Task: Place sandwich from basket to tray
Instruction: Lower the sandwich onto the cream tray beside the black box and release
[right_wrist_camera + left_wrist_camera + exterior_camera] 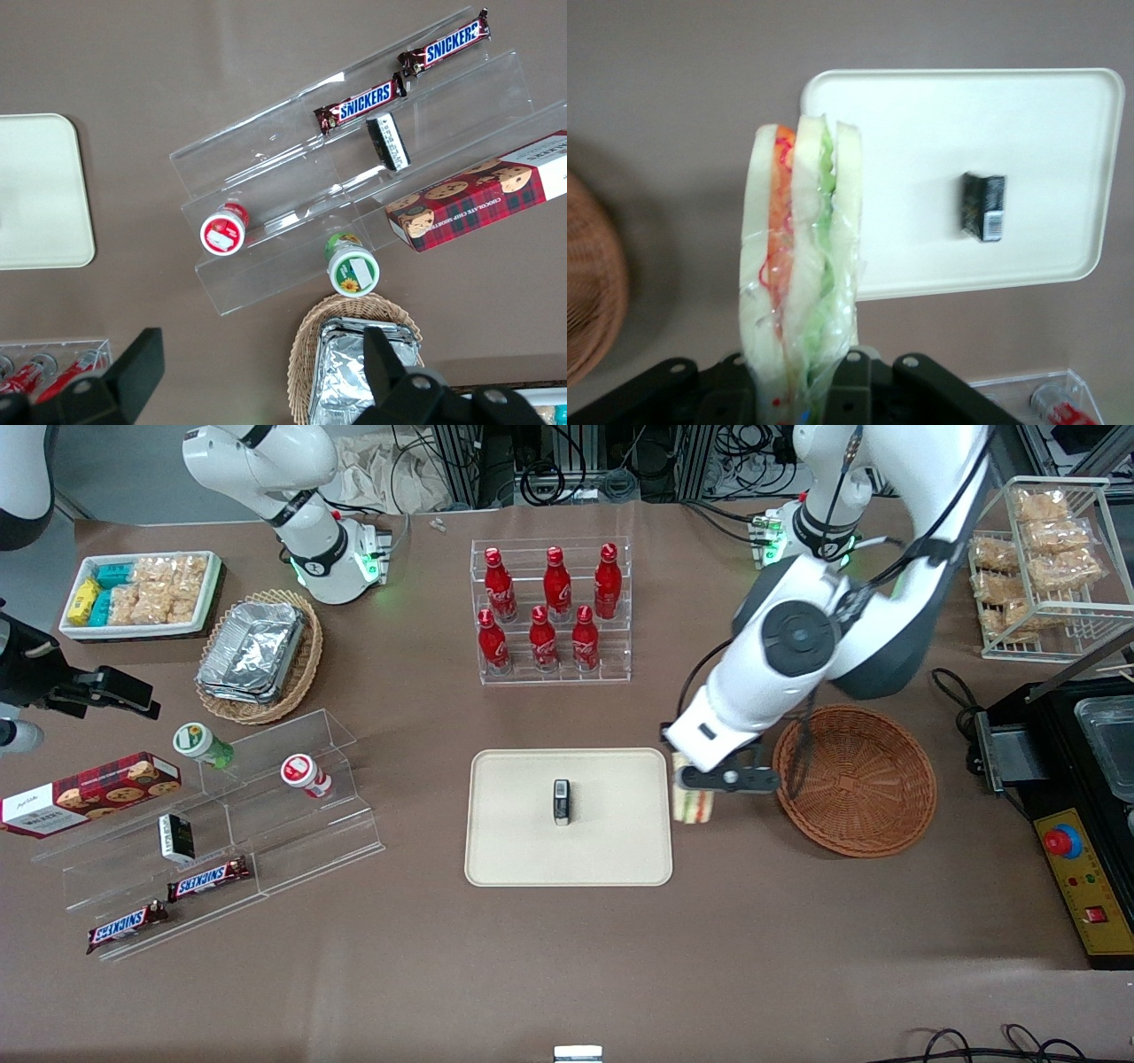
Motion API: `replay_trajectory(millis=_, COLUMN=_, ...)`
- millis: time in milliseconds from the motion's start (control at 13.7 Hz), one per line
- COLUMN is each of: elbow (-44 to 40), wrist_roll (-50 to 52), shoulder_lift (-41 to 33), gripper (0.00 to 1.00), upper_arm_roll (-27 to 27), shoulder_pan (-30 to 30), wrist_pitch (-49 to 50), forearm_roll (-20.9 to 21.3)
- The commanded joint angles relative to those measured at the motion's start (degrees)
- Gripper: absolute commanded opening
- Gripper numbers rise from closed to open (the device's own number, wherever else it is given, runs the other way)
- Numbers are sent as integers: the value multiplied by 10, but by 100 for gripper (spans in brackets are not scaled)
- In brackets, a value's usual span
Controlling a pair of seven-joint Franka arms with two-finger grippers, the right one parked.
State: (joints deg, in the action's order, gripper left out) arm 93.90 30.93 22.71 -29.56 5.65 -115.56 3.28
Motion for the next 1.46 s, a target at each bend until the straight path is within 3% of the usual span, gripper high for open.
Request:
replay_trajectory(millis=0, elbow=-29, wrist_roll=17, shoulder_lift=73, gripper=0, upper_arm_roll=-22, shoulder_pan=-2, wrist_pitch=-41, forearm_roll=34)
replay_trajectory(millis=366, elbow=-29, wrist_roll=95, shoulder_lift=178, gripper=0, upper_arm_roll=-23, shoulder_pan=14, wrist_pitch=-134, forearm_roll=164)
replay_trajectory(millis=732, elbow=-21, wrist_roll=125, shoulder_lift=210, gripper=0, upper_arm_roll=-23, shoulder_pan=26, wrist_pitch=-165, forearm_roll=190)
replay_trajectory(millis=805, elbow=-20, wrist_roll=129, shoulder_lift=214, gripper=14, upper_arm_roll=-23, shoulder_pan=26, wrist_pitch=-165, forearm_roll=194)
replay_trajectory(millis=878, elbow=-20, wrist_roll=134, shoulder_lift=218, gripper=61, upper_arm_roll=-23, shoulder_pan=27, wrist_pitch=-165, forearm_roll=194)
replay_trajectory(millis=951, elbow=-20, wrist_roll=136, shoulder_lift=218, gripper=100, upper_arm_roll=-23, shoulder_pan=27, wrist_pitch=-165, forearm_roll=195)
replay_trajectory(millis=1098, elbow=-21, wrist_roll=148, shoulder_lift=205, gripper=100, upper_arm_roll=-23, shoulder_pan=26, wrist_pitch=-161, forearm_roll=193)
replay_trajectory(millis=1390, elbow=-21, wrist_roll=197, shoulder_lift=91, gripper=100, upper_arm_roll=-42, shoulder_pan=19, wrist_pitch=-108, forearm_roll=177)
